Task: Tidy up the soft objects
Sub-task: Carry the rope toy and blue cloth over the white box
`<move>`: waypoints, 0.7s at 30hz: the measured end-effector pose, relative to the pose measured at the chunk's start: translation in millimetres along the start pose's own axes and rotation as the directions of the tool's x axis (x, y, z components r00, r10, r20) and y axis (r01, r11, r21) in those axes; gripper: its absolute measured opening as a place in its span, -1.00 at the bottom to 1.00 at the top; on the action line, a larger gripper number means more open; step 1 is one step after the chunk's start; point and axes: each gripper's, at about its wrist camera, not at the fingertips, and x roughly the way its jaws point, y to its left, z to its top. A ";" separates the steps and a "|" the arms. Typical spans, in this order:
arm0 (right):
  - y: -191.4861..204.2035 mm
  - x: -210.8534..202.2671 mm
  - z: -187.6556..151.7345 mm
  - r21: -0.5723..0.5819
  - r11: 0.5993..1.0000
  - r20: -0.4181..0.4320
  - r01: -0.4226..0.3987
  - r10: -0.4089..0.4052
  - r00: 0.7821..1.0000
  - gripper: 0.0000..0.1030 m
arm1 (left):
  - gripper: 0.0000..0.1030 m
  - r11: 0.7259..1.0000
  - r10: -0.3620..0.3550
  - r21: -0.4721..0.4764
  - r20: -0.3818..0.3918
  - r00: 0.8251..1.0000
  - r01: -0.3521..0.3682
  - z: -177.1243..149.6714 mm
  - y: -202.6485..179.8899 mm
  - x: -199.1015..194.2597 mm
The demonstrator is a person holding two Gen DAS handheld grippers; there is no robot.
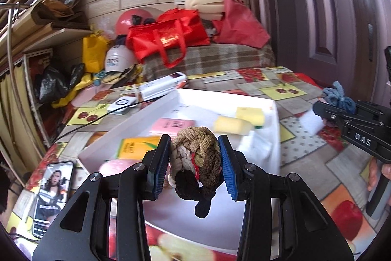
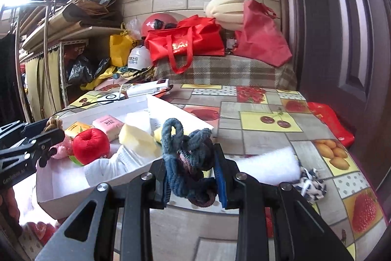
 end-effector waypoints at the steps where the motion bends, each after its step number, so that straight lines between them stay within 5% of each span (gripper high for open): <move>1: 2.8 2.0 1.0 -0.004 1.000 -0.002 -0.011 0.011 1.000 -0.43 | -0.23 1.000 0.010 -0.005 -0.002 1.000 -0.010 0.0 3.9 1.3; 21: 82.1 57.8 23.3 -0.036 0.980 -0.031 -0.195 0.194 0.980 -0.40 | -0.23 0.980 0.185 -0.062 -0.044 0.982 -0.188 12.2 75.4 53.8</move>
